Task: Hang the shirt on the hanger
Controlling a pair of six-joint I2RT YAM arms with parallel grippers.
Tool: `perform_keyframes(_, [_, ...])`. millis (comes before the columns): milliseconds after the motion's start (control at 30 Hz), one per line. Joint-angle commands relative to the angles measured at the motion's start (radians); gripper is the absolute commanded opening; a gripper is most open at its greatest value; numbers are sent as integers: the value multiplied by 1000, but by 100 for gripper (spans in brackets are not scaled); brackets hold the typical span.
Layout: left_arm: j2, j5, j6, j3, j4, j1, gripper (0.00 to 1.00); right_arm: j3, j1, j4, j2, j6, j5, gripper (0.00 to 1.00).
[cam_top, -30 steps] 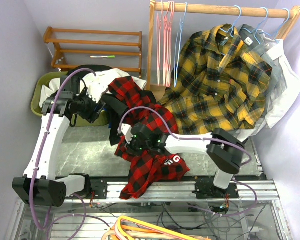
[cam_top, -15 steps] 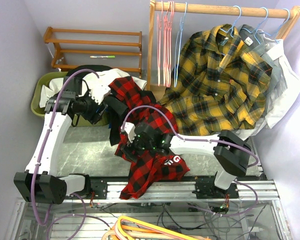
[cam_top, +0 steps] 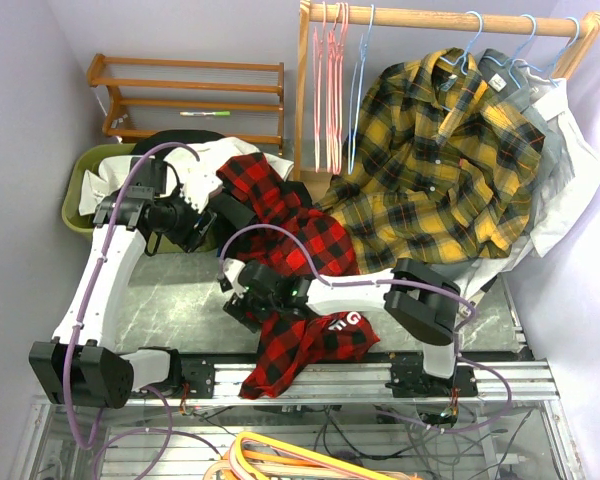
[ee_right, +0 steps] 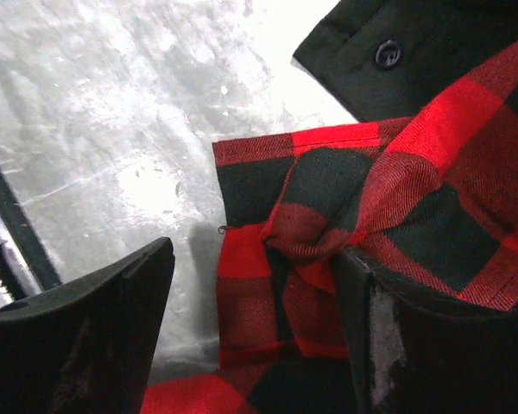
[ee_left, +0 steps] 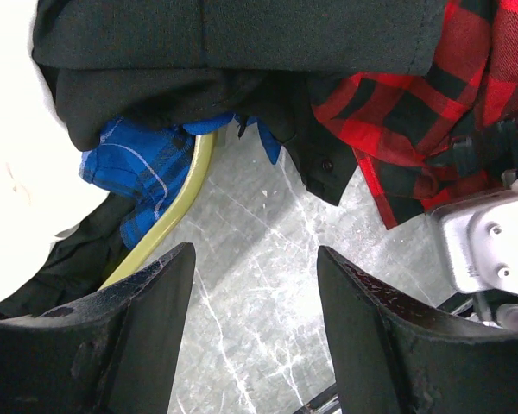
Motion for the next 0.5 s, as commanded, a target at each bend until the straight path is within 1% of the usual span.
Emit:
perform_keyframes(0, [-2, 6, -13, -11, 35, 5, 70, 37, 16, -51, 61, 17, 82, 64])
perform_keyframes(33, [-1, 6, -13, -11, 35, 5, 70, 41, 17, -58, 69, 19, 94, 52])
perform_keyframes(100, [-1, 8, -11, -10, 35, 5, 70, 40, 18, -67, 71, 18, 111, 23])
perform_keyframes(133, [-1, 10, -11, -11, 34, 5, 69, 37, 19, -68, 64, 18, 116, 10])
perform_keyframes(167, [-1, 15, -7, -10, 30, 5, 69, 31, 18, -67, 48, 18, 117, 0])
perform_keyframes(300, [-13, 65, 28, -6, 6, 5, 69, -23, 17, -43, -64, 5, 52, 0])
perform_keyframes(400, [-18, 63, 59, -8, 21, 4, 70, -125, 8, 16, -222, -25, -68, 0])
perform_keyframes(467, [-18, 74, 122, 8, 13, 4, 70, -207, -37, 54, -338, -21, -180, 0])
